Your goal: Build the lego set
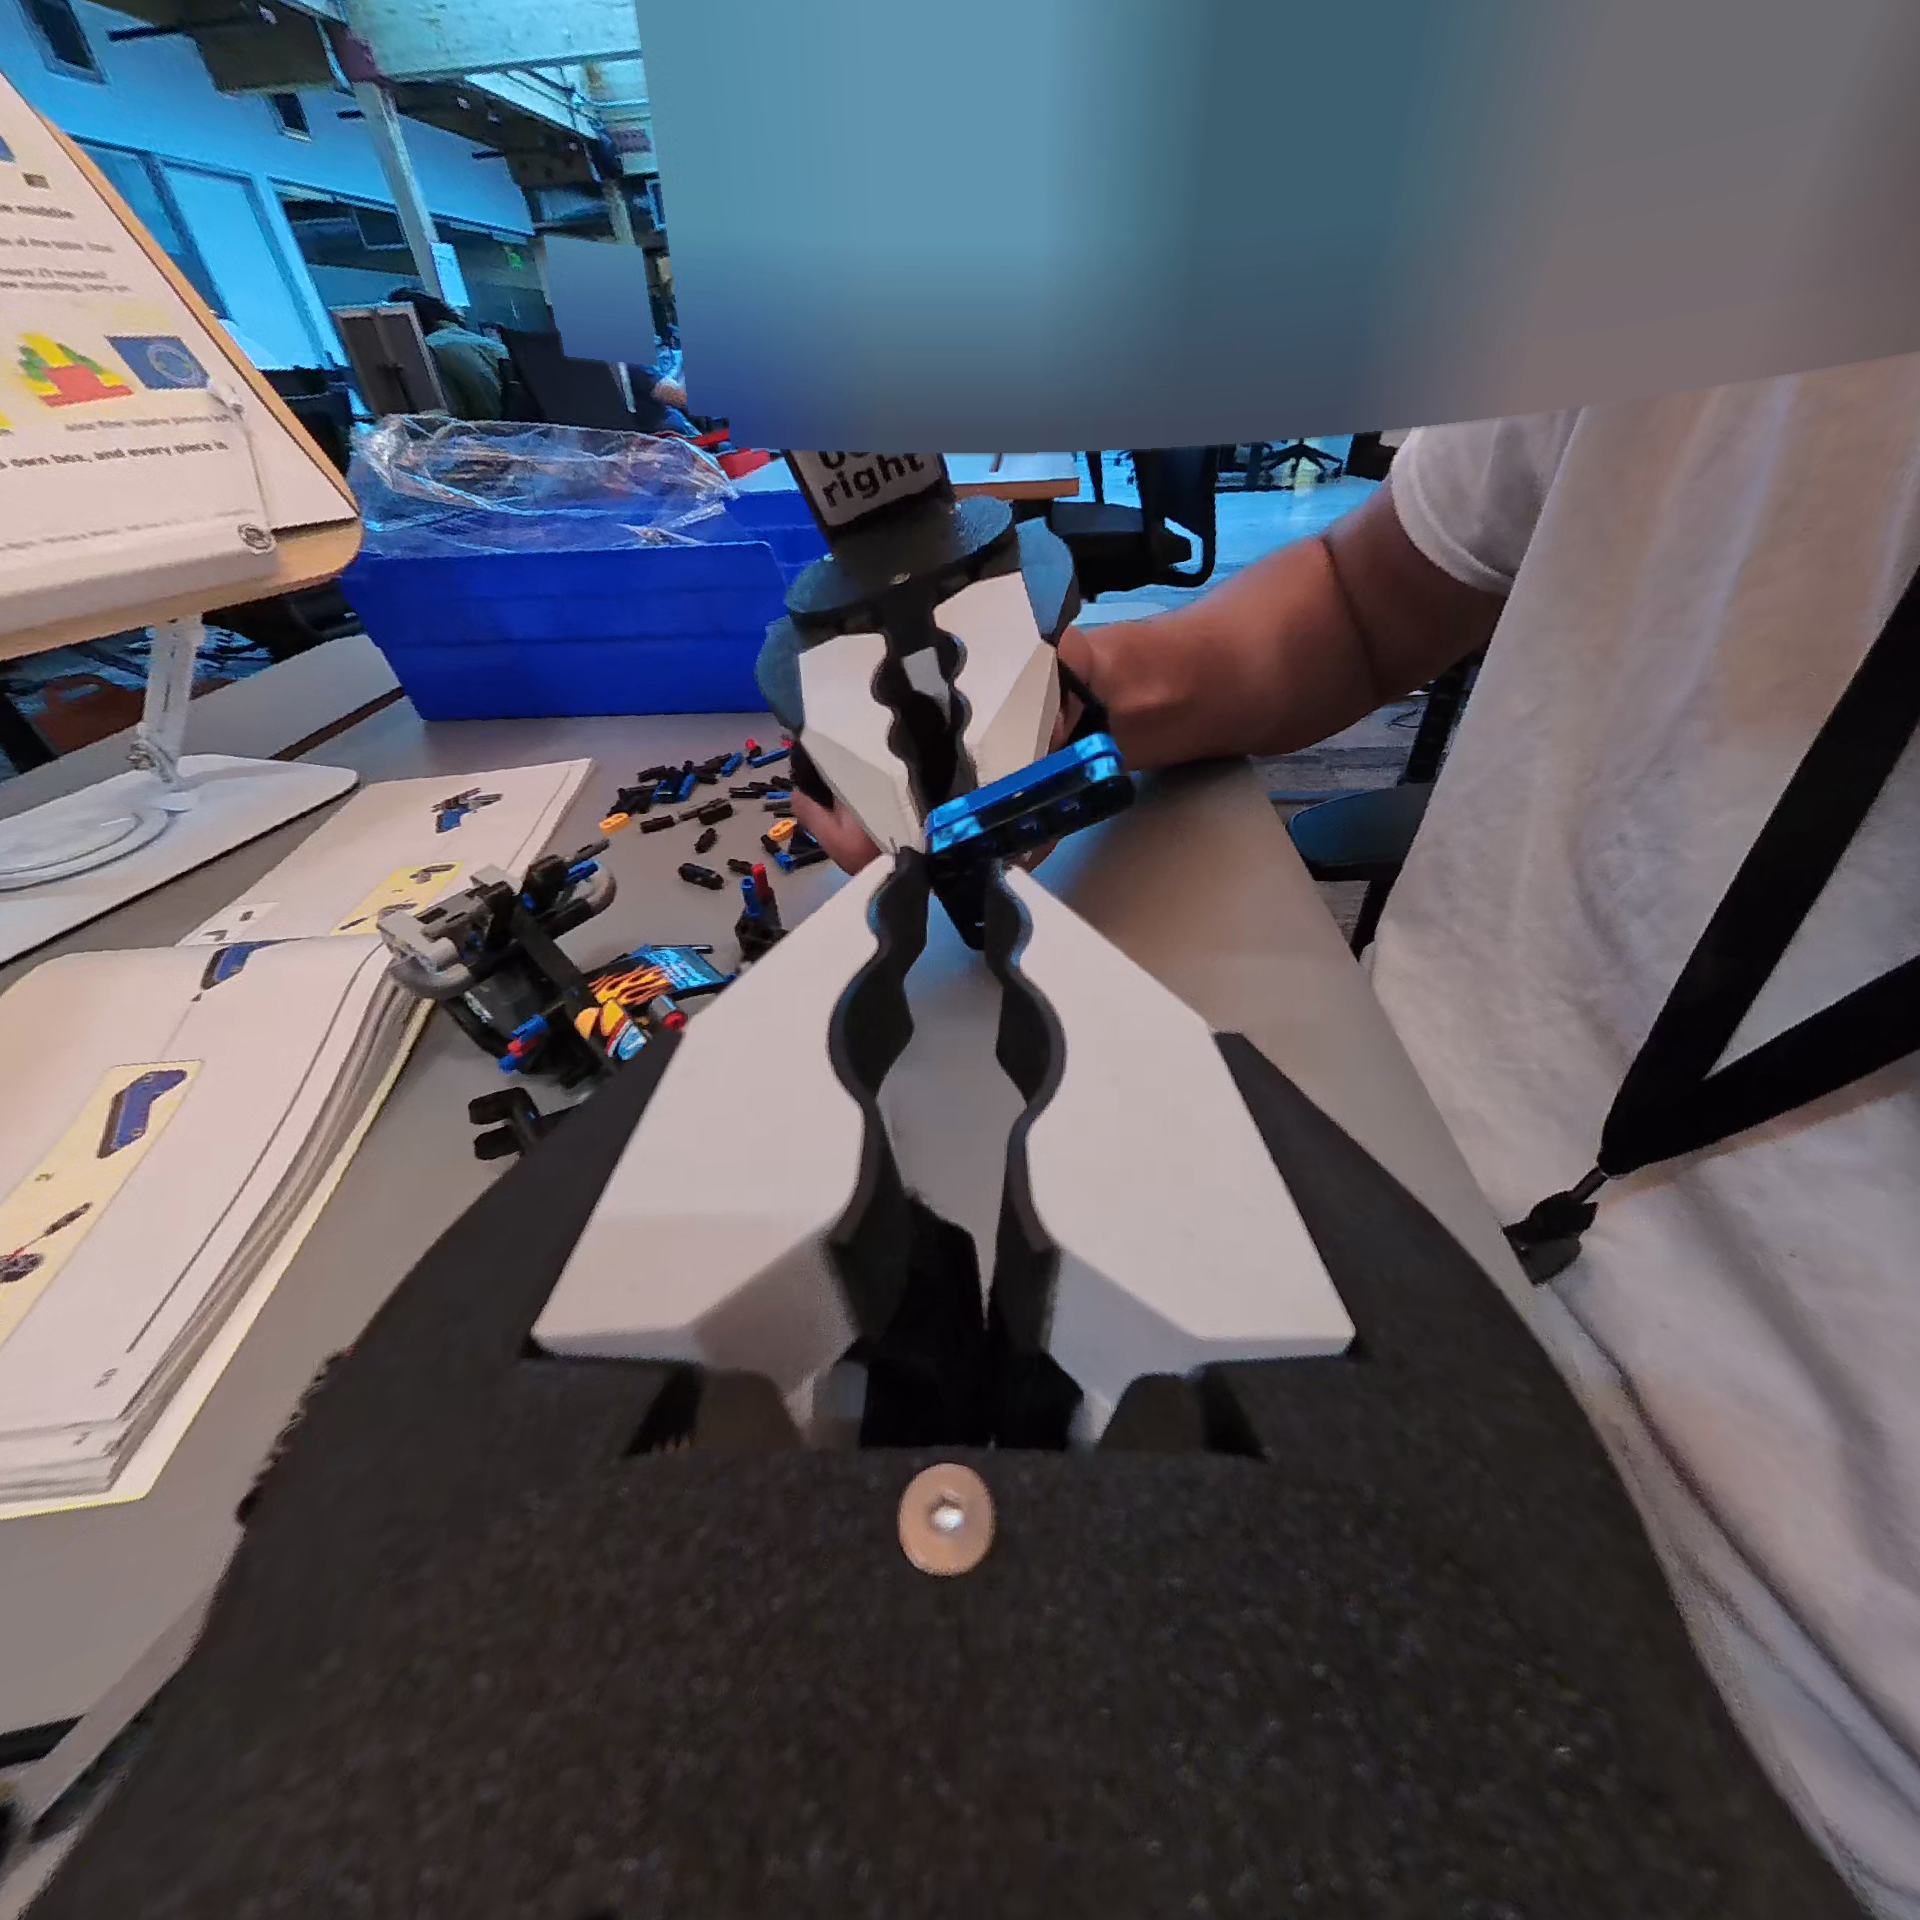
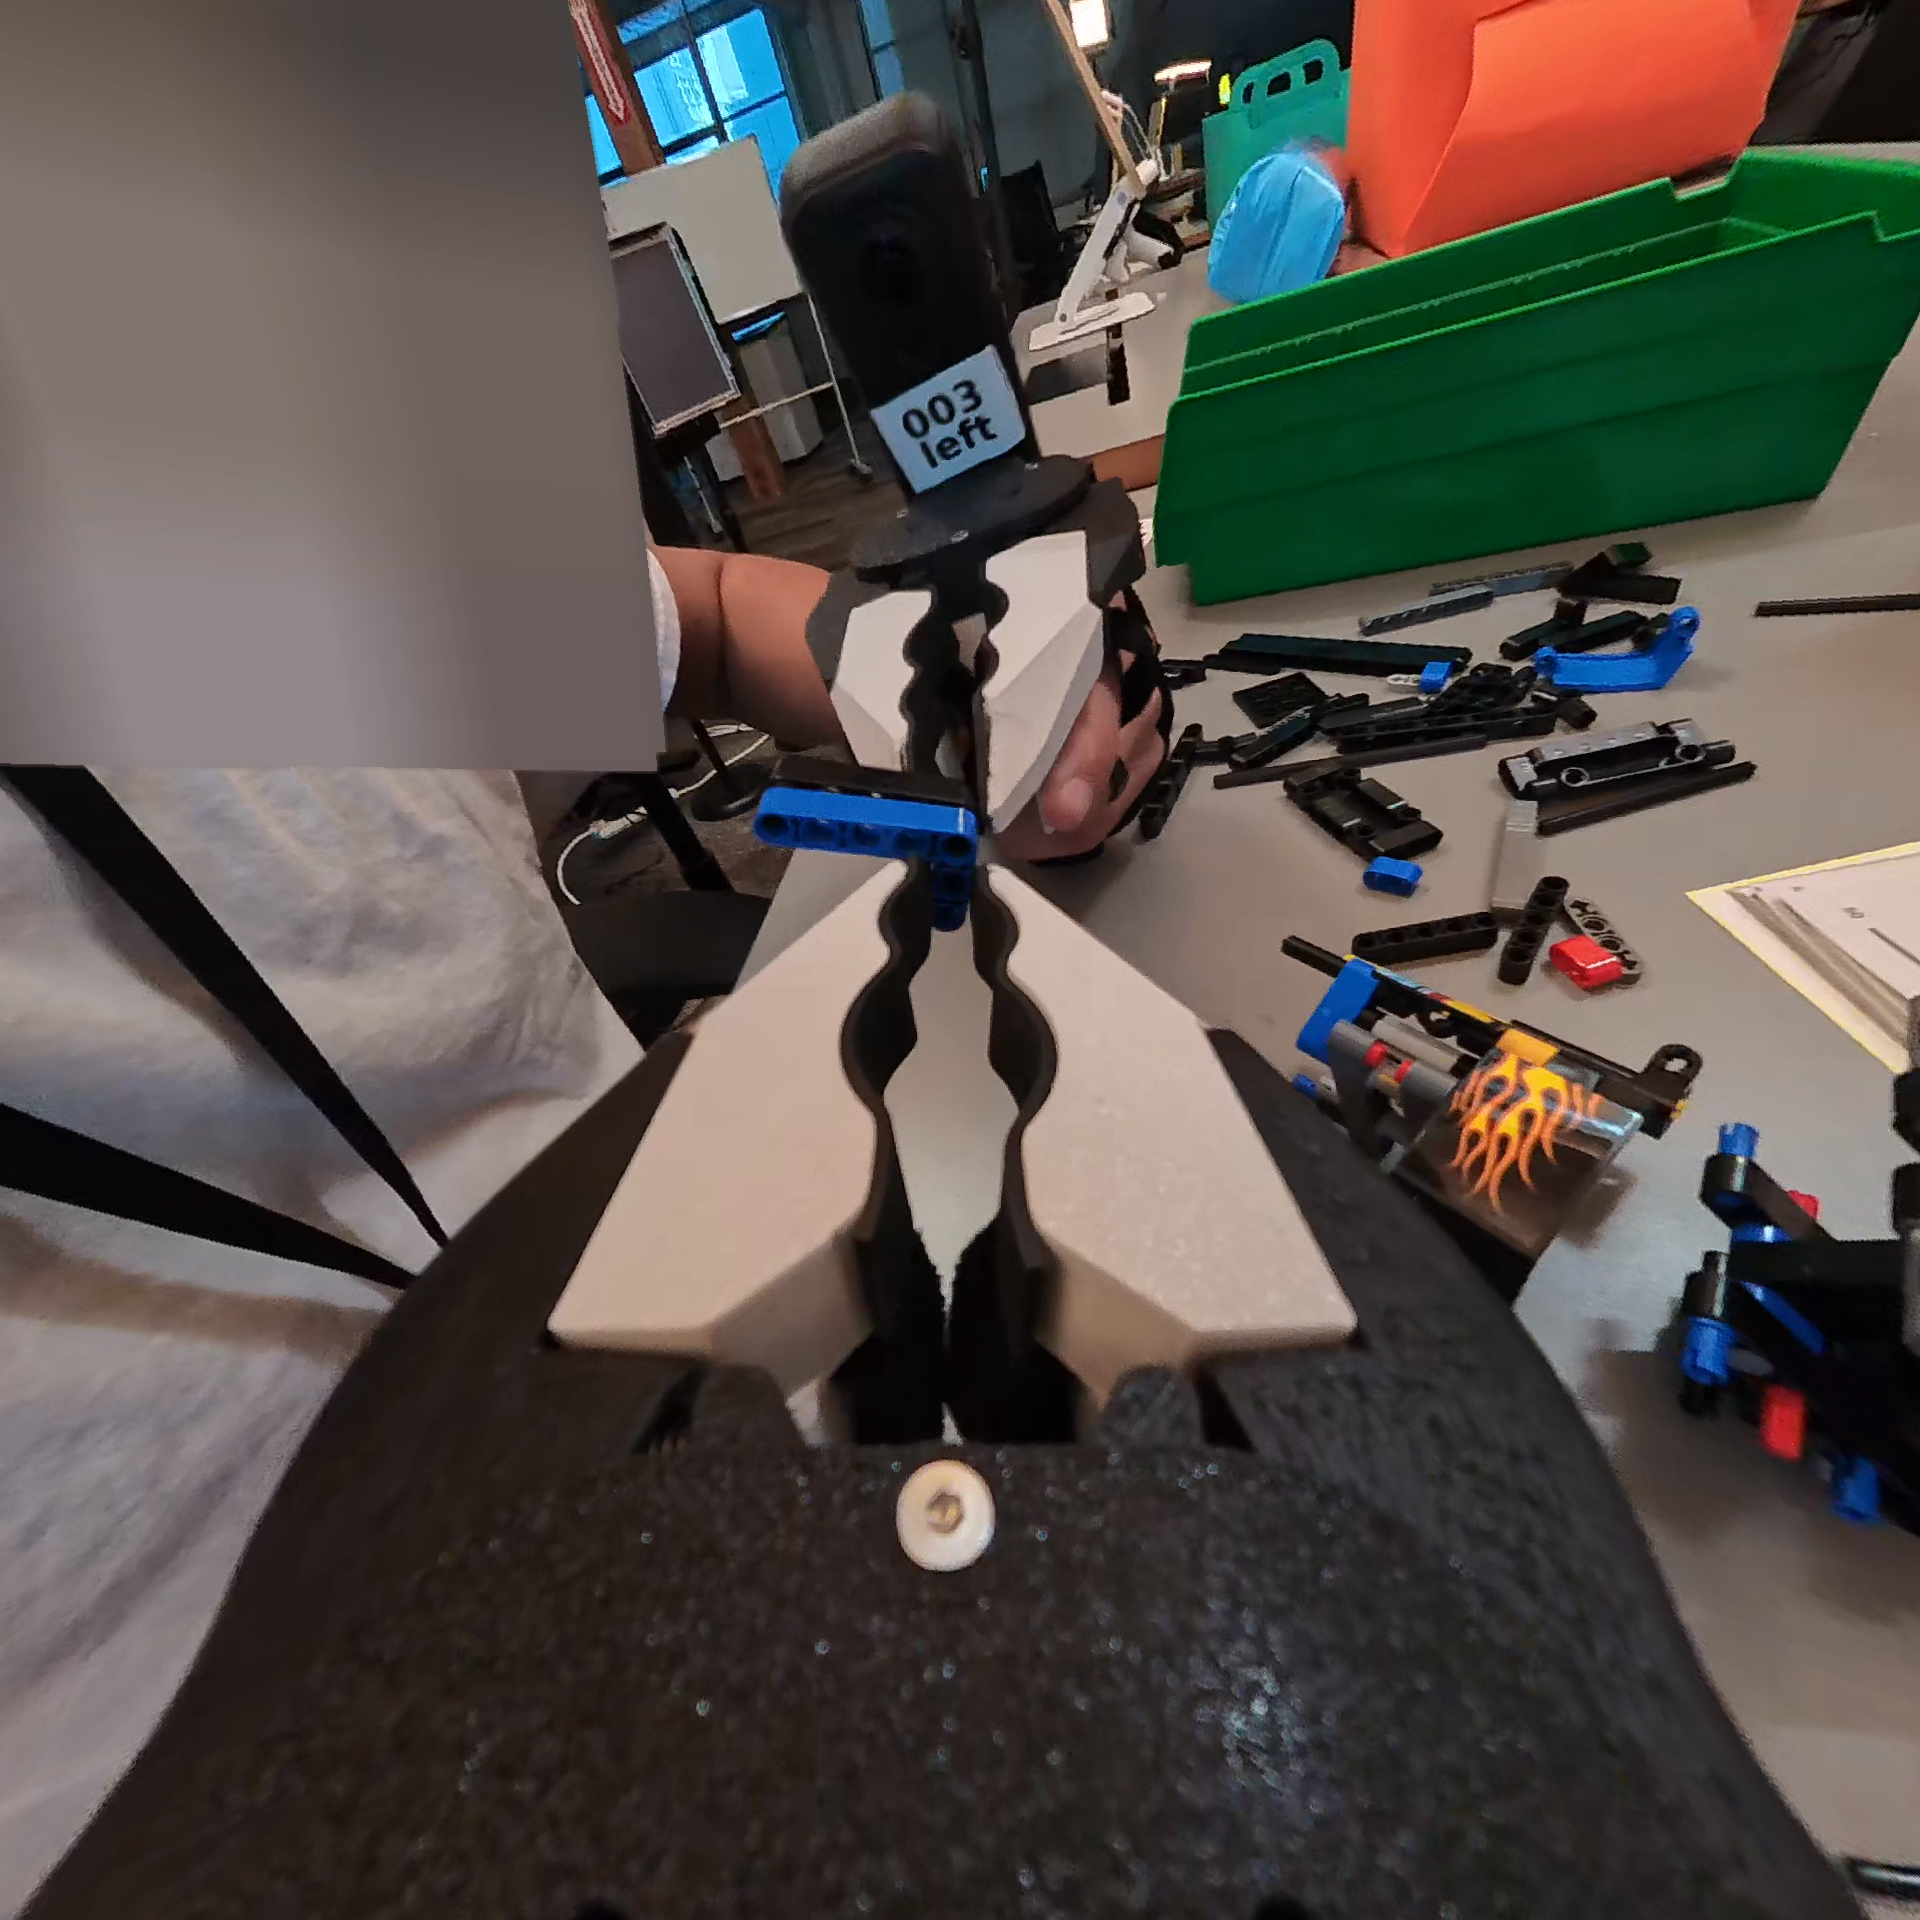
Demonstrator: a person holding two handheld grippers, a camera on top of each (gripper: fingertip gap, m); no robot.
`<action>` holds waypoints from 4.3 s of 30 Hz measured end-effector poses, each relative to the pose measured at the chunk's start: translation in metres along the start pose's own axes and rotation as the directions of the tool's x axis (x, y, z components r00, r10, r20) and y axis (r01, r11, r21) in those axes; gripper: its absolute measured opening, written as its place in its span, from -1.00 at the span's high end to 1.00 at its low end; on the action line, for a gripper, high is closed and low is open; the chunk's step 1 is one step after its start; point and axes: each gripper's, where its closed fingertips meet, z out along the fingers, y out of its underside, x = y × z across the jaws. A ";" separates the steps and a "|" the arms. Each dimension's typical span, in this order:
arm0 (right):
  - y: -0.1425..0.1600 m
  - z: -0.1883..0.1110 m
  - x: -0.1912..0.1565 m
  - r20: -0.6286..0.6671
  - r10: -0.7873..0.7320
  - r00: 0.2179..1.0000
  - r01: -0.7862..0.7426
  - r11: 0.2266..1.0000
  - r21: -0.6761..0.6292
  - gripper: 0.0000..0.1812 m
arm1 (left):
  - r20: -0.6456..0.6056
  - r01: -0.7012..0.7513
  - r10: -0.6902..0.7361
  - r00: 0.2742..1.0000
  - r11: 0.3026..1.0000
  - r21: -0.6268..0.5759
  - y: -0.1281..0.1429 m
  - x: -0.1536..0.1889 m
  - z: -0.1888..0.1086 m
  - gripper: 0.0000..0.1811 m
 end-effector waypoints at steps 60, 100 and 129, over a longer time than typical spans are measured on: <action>0.020 -0.004 0.043 -0.329 -0.776 0.538 0.561 0.621 -0.547 0.76 | 0.245 -0.438 0.531 0.811 0.830 -0.345 0.027 -0.037 -0.008 0.83; -0.007 -0.046 0.077 -0.338 0.119 0.934 -0.120 0.993 0.017 0.82 | 0.235 -0.030 0.066 0.970 0.988 -0.153 0.015 -0.056 -0.006 0.73; -0.052 -0.067 0.048 0.228 0.459 0.859 -0.510 0.807 0.297 0.83 | -0.052 0.591 -0.591 0.805 0.790 0.164 -0.055 -0.091 0.069 0.73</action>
